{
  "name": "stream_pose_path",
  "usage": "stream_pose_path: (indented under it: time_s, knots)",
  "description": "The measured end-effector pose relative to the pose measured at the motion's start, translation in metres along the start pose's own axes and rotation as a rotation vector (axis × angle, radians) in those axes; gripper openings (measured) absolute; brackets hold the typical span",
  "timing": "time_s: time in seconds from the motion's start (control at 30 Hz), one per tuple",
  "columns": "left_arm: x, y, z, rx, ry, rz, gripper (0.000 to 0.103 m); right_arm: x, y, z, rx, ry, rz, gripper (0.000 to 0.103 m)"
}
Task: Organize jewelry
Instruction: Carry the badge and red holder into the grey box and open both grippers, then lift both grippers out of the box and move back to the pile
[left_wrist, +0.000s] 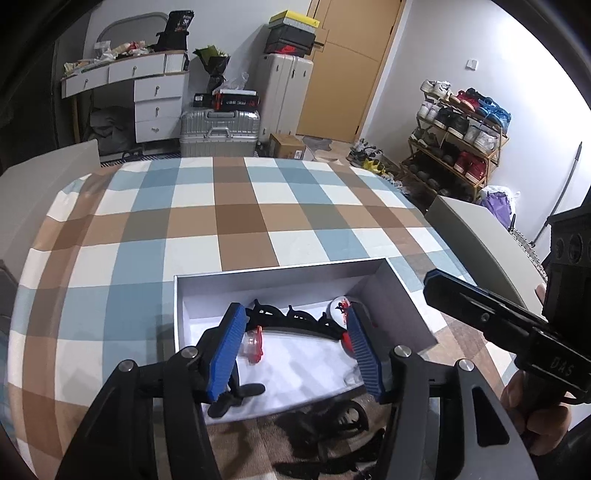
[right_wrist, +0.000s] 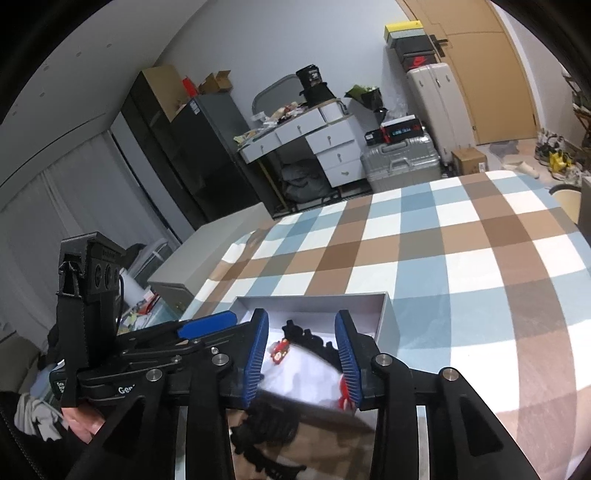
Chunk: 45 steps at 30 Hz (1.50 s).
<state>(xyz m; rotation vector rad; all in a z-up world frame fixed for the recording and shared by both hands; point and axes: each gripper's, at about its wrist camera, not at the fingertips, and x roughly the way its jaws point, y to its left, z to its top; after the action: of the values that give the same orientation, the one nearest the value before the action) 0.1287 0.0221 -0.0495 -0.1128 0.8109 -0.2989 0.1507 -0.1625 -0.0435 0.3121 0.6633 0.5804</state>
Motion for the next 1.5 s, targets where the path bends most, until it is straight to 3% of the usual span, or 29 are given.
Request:
stream_pose_path:
  time_s: [0.1, 0.27, 0.4, 0.6, 0.77, 0.9, 1.1, 1.5]
  knots:
    - [-0.010, -0.004, -0.001, 0.006, -0.024, 0.013, 0.062, -0.010, 0.005, -0.003, -0.007, -0.012, -0.006, 0.047]
    - [-0.022, -0.009, -0.003, 0.009, -0.048, 0.024, 0.065, -0.026, 0.014, -0.007, -0.021, -0.036, -0.001, 0.051]
    - [-0.029, -0.012, -0.007, 0.005, -0.068, 0.043, 0.076, -0.038, 0.021, -0.010, -0.032, -0.056, 0.001, 0.059]
    - [-0.044, -0.013, -0.013, -0.017, -0.100, 0.090, 0.082, -0.057, 0.032, -0.016, -0.047, -0.087, 0.000, 0.075]
    - [-0.056, -0.018, -0.019, -0.009, -0.122, 0.118, 0.083, -0.070, 0.041, -0.022, -0.058, -0.102, -0.003, 0.080]
    - [-0.065, -0.019, -0.026, -0.009, -0.144, 0.135, 0.093, -0.077, 0.046, -0.028, -0.061, -0.109, -0.005, 0.085]
    - [-0.076, -0.015, -0.038, -0.043, -0.180, 0.154, 0.101, -0.080, 0.053, -0.042, -0.066, -0.087, -0.014, 0.089]
    - [-0.073, -0.008, -0.078, -0.039, -0.114, 0.223, 0.102, -0.064, 0.056, -0.089, -0.116, 0.066, -0.058, 0.091]
